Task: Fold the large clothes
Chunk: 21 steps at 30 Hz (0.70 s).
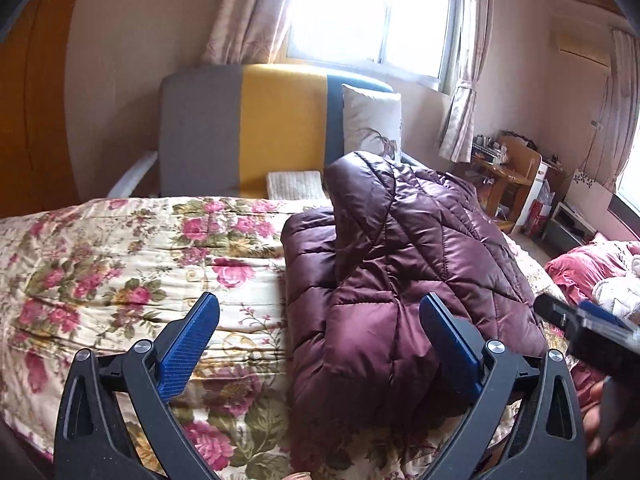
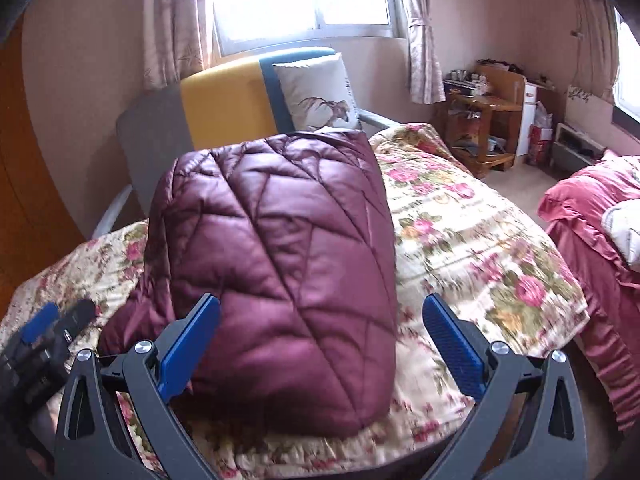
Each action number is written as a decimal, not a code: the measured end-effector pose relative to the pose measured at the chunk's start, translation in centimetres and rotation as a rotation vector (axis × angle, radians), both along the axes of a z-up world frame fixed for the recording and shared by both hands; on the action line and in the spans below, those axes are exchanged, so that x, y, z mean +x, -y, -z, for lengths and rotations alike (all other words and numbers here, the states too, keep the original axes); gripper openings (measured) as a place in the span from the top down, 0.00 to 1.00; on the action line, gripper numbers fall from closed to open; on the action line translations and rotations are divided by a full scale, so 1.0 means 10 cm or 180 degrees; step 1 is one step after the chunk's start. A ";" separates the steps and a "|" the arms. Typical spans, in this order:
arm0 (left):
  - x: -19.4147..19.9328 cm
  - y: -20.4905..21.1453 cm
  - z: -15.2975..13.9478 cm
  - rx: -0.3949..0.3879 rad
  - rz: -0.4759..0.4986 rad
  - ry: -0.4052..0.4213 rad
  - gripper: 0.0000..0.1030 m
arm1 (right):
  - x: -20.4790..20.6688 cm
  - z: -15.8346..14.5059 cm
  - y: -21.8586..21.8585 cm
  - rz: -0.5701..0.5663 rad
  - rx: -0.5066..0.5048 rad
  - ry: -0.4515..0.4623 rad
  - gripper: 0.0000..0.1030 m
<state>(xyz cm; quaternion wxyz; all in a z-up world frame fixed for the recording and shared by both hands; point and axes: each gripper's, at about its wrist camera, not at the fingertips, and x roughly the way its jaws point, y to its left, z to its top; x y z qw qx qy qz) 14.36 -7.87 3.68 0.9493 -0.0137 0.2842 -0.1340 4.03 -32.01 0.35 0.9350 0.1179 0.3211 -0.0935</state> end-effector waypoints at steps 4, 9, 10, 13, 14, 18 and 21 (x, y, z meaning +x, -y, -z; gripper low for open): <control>-0.13 -0.08 0.02 0.0018 -0.0052 0.0005 0.04 | -0.24 0.07 -0.10 0.0181 -0.0080 -0.0019 0.02; -0.30 -0.14 0.13 0.0027 -0.0094 -0.0062 0.04 | -0.46 0.16 -0.25 0.0231 -0.0140 -0.0050 0.02; -0.31 -0.15 0.15 0.0039 -0.0091 -0.0081 0.04 | -0.49 0.18 -0.28 0.0239 -0.0148 -0.0055 0.02; -0.40 -0.16 0.22 0.0079 -0.0095 -0.0127 0.04 | -0.57 0.21 -0.35 0.0256 -0.0152 -0.0049 0.02; -0.43 -0.17 0.24 0.0093 -0.0101 -0.0139 0.04 | -0.59 0.22 -0.37 0.0265 -0.0163 -0.0043 0.02; -0.49 -0.18 0.27 0.0103 -0.0118 -0.0163 0.04 | -0.65 0.21 -0.42 0.0239 -0.0224 -0.0014 0.02; -0.52 -0.17 0.28 0.0110 -0.0105 -0.0175 0.04 | -0.65 0.19 -0.44 0.0238 -0.0220 0.0008 0.02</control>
